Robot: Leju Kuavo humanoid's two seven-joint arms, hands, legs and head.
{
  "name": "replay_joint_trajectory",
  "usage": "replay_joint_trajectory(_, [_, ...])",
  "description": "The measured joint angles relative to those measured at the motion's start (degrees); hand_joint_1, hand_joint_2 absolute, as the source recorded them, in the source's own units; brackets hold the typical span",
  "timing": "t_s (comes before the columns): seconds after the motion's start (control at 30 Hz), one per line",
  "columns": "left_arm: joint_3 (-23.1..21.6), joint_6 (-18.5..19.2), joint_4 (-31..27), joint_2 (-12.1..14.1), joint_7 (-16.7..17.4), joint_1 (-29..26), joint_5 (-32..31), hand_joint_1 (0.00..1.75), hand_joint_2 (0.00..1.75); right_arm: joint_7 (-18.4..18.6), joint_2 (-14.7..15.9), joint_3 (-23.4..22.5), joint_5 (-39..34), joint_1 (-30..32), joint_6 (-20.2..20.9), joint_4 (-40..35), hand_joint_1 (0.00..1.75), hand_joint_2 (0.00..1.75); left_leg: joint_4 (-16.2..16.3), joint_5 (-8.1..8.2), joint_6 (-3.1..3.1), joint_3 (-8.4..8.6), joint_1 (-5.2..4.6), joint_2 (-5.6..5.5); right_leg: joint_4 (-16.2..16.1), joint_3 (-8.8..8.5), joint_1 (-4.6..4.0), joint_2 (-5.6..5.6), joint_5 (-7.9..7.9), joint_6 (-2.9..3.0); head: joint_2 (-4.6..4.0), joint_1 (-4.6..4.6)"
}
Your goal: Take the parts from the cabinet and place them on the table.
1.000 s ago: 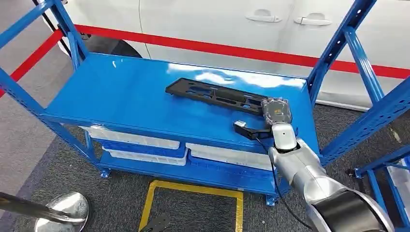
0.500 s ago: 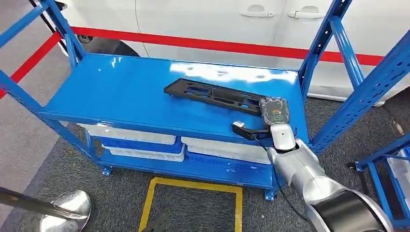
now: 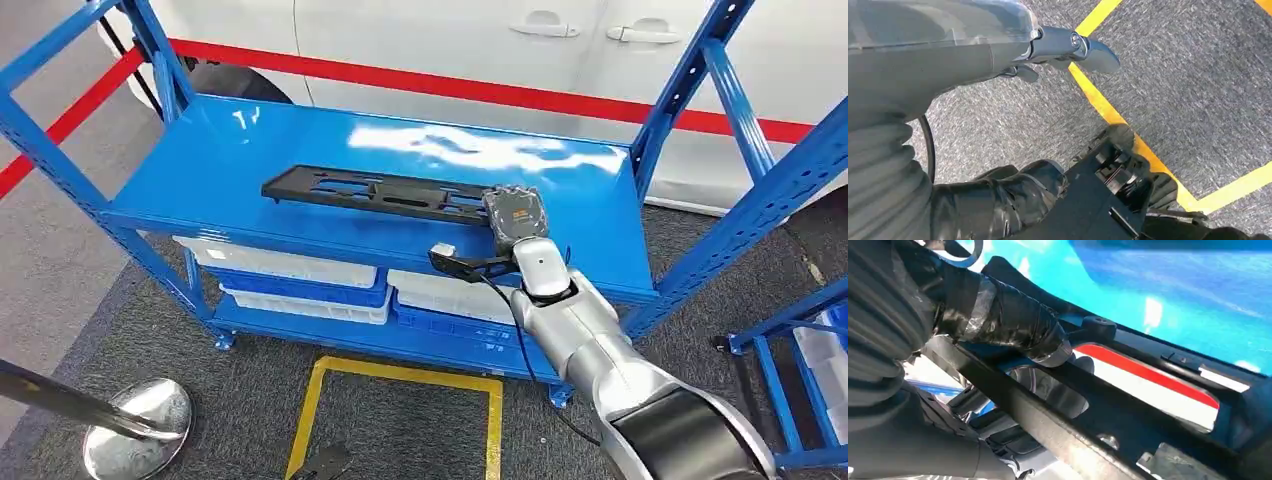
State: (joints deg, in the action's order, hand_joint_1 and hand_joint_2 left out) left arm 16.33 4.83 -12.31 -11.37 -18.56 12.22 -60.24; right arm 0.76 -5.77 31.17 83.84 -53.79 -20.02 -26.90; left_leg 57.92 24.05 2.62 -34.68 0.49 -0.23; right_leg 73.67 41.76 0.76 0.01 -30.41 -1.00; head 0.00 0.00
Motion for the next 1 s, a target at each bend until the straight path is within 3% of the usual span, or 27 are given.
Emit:
replay_joint_trajectory(0.07, [0.0, 0.0, 0.0, 0.0, 0.0, 0.0, 0.0, 0.00, 1.75, -0.1, -0.1, 0.0, 0.0, -0.2, 0.0, -0.4, 1.75, 1.75, 0.6, 0.13, -0.19, -0.20, -0.04, -0.10, -9.8, -5.70, -0.08, 0.00, 4.25, 0.57, 0.00, 0.02])
replay_joint_trajectory(0.1, [-0.1, 0.0, 0.0, 0.0, 0.0, 0.0, 0.0, 0.00, 1.75, -0.1, -0.2, 0.0, 0.1, -0.3, 0.0, -0.5, 1.75, 1.75, 0.7, 0.20, -0.43, -0.46, -0.10, -0.06, -13.3, -7.50, -0.31, 0.00, 3.80, 1.09, 0.00, 0.02])
replay_joint_trajectory(0.23, [-0.2, 0.0, 0.0, 0.0, 0.0, 0.1, 0.2, 0.00, 1.75, 0.0, -0.7, 0.6, 0.1, -0.4, 0.0, -0.9, 1.75, 1.75, 0.6, -0.38, -1.72, -0.90, -0.30, 0.07, -13.8, -6.93, -0.72, 0.20, 4.58, 1.75, 0.00, -0.02])
replay_joint_trajectory(0.27, [-0.3, 0.0, 0.0, 0.0, 0.0, 0.1, 0.2, 0.00, 1.75, 0.0, -0.9, 0.7, 0.1, -0.4, 0.0, -1.2, 1.75, 1.75, 0.8, -0.25, -1.96, -1.05, -0.50, 0.00, -14.5, -7.06, -0.04, 0.09, 5.07, 2.33, 0.00, 0.02])
replay_joint_trajectory(0.3, [-0.3, 0.0, 0.0, 0.0, -0.1, 0.1, 0.2, 0.00, 1.75, 0.1, -1.0, 0.9, 0.1, -0.4, 0.1, -1.3, 1.75, 1.75, 2.0, 1.15, -2.27, -1.70, -0.32, 0.00, -14.7, -7.10, -0.01, -0.06, 5.35, 2.75, 0.00, -0.02])
replay_joint_trajectory(0.4, [-0.4, 0.0, 0.0, 0.1, -0.1, 0.0, 0.3, 0.00, 1.75, 0.3, -1.4, 1.6, 0.0, -0.2, 0.4, -1.4, 1.75, 1.75, 14.3, 7.77, -3.12, -6.79, 0.09, 0.03, -14.7, -6.54, -0.07, -0.15, 5.67, 3.16, 0.00, -0.07])
replay_joint_trajectory(0.43, [-0.5, 0.0, 0.0, 0.1, -0.1, -0.1, 0.4, 0.00, 1.75, 0.5, -1.4, 1.8, -0.1, -0.1, 0.5, -1.4, 1.75, 1.75, 17.8, 8.90, -3.29, -8.22, 0.16, 0.04, -14.6, -6.39, -0.08, -0.19, 5.72, 3.10, 0.00, -0.07])
replay_joint_trajectory(0.47, [-0.6, 0.0, 0.0, 0.1, -0.1, -0.1, 0.5, 0.00, 1.75, 0.7, -1.4, 2.0, -0.2, 0.0, 0.7, -1.4, 1.75, 1.75, 18.4, 8.48, -3.35, -8.35, 0.24, 0.05, -14.6, -6.32, -0.06, -0.22, 5.74, 3.07, 0.00, -0.07])
replay_joint_trajectory(0.5, [-0.7, 0.0, 0.0, 0.1, -0.1, -0.2, 0.6, 0.00, 1.75, 1.0, -1.4, 2.2, -0.2, 0.0, 0.9, -1.4, 1.75, 1.75, 16.5, 6.99, -3.38, -7.20, 0.34, 0.05, -14.5, -6.28, -0.05, -0.22, 5.77, 3.03, 0.00, -0.07])
replay_joint_trajectory(0.57, [-0.8, -0.1, 0.0, 0.1, -0.1, -0.1, 0.8, 0.00, 1.75, 1.0, -1.4, 2.4, -0.4, 0.0, 0.9, -1.4, 1.75, 1.75, 6.1, 1.89, -3.20, -1.54, 0.50, 0.06, -14.2, -6.31, 0.00, -0.16, 5.73, 2.91, 0.00, -0.07])
replay_joint_trajectory(0.6, [-0.8, -0.1, 0.0, 0.2, -0.1, 0.0, 0.9, 0.00, 1.75, 1.0, -1.4, 2.5, -0.5, 0.0, 0.9, -1.5, 1.75, 1.75, 1.6, 1.44, -3.01, 0.39, 0.52, 0.04, -14.1, -6.24, 0.00, -0.15, 5.67, 2.64, 0.00, -0.05])
replay_joint_trajectory(0.63, [-0.9, -0.1, 0.0, 0.1, -0.1, 0.0, 0.9, 0.00, 1.75, 1.1, -1.3, 2.6, -0.7, -0.1, 0.8, -1.5, 1.75, 1.75, 0.9, 1.80, -2.83, 0.95, 0.13, -0.04, -13.9, -5.84, -0.43, -0.02, 5.87, 2.18, 0.00, -0.07])
replay_joint_trajectory(0.73, [-0.9, -0.2, 0.0, 0.2, -0.1, -0.2, 1.0, 0.00, 1.75, 1.2, -1.3, 2.6, -1.2, -0.1, 0.8, -1.6, 1.75, 1.75, 1.1, 1.40, -2.07, 0.37, 0.00, -0.13, -14.4, -5.62, -0.32, 0.02, 6.45, 1.25, 0.00, -0.04])
replay_joint_trajectory(0.77, [-0.9, -0.2, 0.0, 0.2, -0.1, -0.1, 1.0, 0.00, 1.75, 1.2, -1.3, 2.6, -1.2, -0.1, 0.8, -1.7, 1.75, 1.75, 0.5, 1.03, -1.51, 0.42, 0.32, -0.13, -14.4, -5.64, -0.52, 0.00, 6.48, 0.87, 0.00, -0.05])
replay_joint_trajectory(0.8, [-0.9, -0.2, 0.0, 0.1, -0.1, -0.1, 1.1, 0.00, 1.75, 1.3, -1.3, 2.6, -1.2, -0.1, 0.8, -1.8, 1.75, 1.75, 0.2, 0.65, -0.97, 0.58, 0.52, 0.05, -13.6, -5.32, -0.21, 0.05, 5.54, 0.70, 0.00, -0.03])
replay_joint_trajectory(0.83, [-0.9, -0.2, 0.0, 0.1, -0.1, 0.0, 1.2, 0.00, 1.75, 1.4, -1.2, 2.7, -1.2, -0.1, 0.8, -1.8, 1.75, 1.75, 0.1, 0.34, -0.51, 0.45, 0.48, 0.09, -11.0, -4.15, -0.27, -0.02, 3.41, 0.66, 0.00, 0.02])
replay_joint_trajectory(0.9, [-0.9, -0.2, 0.0, 0.1, 0.0, 0.0, 1.3, 0.00, 1.75, 1.5, -1.2, 2.8, -1.4, 0.1, 0.8, -1.8, 1.75, 1.75, 0.2, 0.17, -0.25, 0.05, 0.34, 0.13, -2.0, -0.30, -0.25, 0.03, -1.26, 0.39, 0.00, 0.00])
replay_joint_trajectory(0.93, [-0.9, -0.2, 0.0, 0.2, 0.0, 0.0, 1.3, 0.00, 1.75, 1.6, -1.1, 2.8, -1.5, 0.2, 0.8, -1.8, 1.75, 1.75, 0.3, 0.13, -0.20, -0.18, 0.26, 0.13, 1.9, 1.40, -0.22, 0.03, -2.67, 0.31, 0.00, 0.00])
replay_joint_trajectory(0.97, [-0.9, -0.2, 0.0, 0.2, 0.0, -0.1, 1.3, 0.00, 1.75, 1.7, -1.1, 2.8, -1.5, 0.5, 0.8, -1.8, 1.75, 1.75, 0.5, 0.12, -0.19, -0.37, 0.20, 0.12, 3.7, 2.11, -0.19, 0.02, -2.76, 0.33, 0.00, -0.02])
replay_joint_trajectory(1.0, [-0.9, -0.2, 0.0, 0.2, 0.1, -0.1, 1.3, 0.00, 1.75, 1.7, -1.1, 2.9, -1.5, 0.6, 0.8, -1.8, 1.75, 1.75, 0.7, 0.07, -0.19, -0.49, 0.16, 0.10, 2.4, 1.34, -0.17, 0.02, -1.50, 0.40, 0.00, 0.02])
